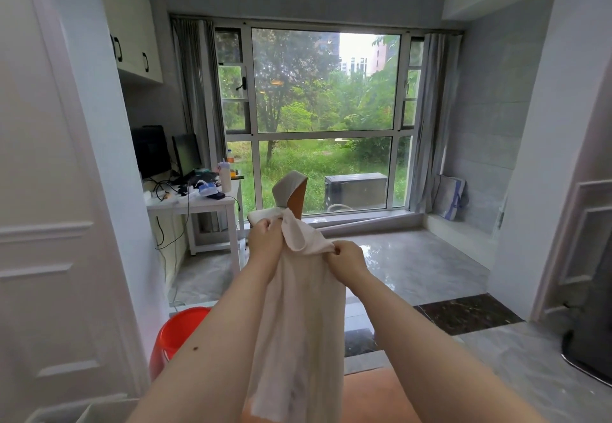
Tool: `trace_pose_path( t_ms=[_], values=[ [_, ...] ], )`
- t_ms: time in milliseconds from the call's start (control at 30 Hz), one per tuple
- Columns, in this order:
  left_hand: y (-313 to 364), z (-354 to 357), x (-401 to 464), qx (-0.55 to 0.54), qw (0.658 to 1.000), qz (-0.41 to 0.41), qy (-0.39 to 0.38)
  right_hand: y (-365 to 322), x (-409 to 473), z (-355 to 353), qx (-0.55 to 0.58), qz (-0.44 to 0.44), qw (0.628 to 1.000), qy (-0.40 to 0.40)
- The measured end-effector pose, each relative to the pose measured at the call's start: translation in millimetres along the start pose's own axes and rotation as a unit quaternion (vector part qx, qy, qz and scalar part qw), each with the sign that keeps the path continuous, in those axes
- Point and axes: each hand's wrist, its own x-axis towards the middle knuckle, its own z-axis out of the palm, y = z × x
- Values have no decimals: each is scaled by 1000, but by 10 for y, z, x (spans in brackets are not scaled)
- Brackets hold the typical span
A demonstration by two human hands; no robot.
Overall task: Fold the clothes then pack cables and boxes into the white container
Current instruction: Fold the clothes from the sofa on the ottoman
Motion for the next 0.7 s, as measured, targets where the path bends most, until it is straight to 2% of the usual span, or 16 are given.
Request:
trace_pose_path(
  t_ms=[100, 233, 300, 367, 467, 600, 700],
  values=[
    [-74, -33, 2, 29, 999, -19, -17, 23, 70, -22, -12, 28, 999, 27],
    [-183, -94, -3, 47, 998, -29, -37, 17, 114, -87, 32, 52, 997, 49],
    [-217, -115, 7, 41, 998, -33, -37, 22, 118, -110, 69, 55, 996, 13],
    [-213, -123, 20, 23, 998, -28, -55, 29, 79, -134, 93, 54, 992, -63],
    [-197, -113, 36, 2, 993, -12, -114, 71, 73, -119, 63, 54, 985, -153],
    [-181, -131, 15, -23, 982, -34, -185, 70, 112, -155, 111, 73, 988, -83],
    [-235, -222, 47, 18, 963, -74, -258, 67, 158, -247, 139, 77, 986, -45]
  ],
)
